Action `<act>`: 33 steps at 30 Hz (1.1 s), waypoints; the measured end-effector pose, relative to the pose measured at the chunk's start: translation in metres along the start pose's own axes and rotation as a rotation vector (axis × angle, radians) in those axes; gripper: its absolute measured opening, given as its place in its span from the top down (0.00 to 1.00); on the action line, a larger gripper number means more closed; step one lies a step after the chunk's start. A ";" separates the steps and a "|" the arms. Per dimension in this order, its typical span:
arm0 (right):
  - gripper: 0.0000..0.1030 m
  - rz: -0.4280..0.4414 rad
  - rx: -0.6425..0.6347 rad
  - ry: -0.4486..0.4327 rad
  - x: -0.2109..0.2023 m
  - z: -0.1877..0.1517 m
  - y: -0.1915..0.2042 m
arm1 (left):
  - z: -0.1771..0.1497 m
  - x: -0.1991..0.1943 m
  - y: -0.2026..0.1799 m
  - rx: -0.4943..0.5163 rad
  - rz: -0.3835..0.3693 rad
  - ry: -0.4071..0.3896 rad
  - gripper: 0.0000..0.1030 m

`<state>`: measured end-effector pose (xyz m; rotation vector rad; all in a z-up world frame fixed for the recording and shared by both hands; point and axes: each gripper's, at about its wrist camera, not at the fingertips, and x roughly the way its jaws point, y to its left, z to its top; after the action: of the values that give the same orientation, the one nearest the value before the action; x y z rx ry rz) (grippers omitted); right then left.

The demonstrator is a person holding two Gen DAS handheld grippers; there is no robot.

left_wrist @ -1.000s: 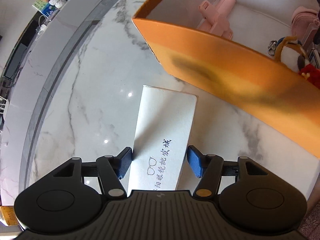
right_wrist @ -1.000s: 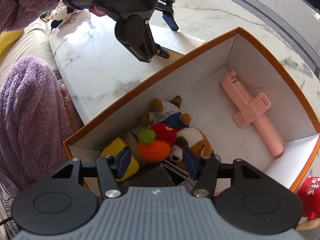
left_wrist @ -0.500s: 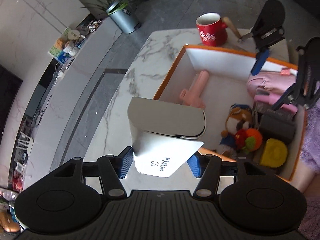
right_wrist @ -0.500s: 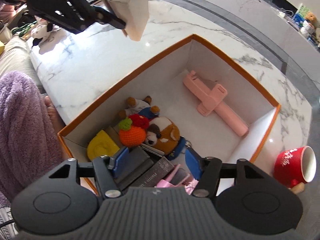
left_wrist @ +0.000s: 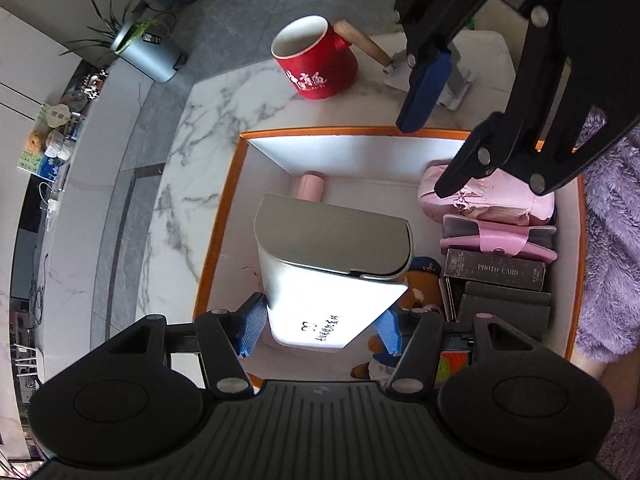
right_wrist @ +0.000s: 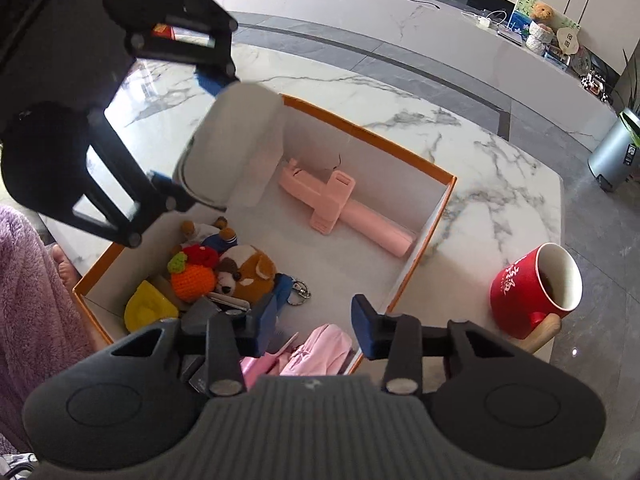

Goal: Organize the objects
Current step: 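Lift the white glasses box and lower it into the orange box with the left gripper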

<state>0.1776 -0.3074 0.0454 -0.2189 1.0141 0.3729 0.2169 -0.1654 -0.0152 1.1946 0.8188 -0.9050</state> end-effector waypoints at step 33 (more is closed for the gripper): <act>0.79 0.084 -0.086 0.073 0.096 0.037 -0.019 | 0.010 0.142 0.030 0.005 -0.219 0.034 0.35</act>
<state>0.2601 -0.2925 -0.0178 -0.2694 1.0830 0.4877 0.3046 -0.1917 -0.1285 1.1419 0.9892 -1.0679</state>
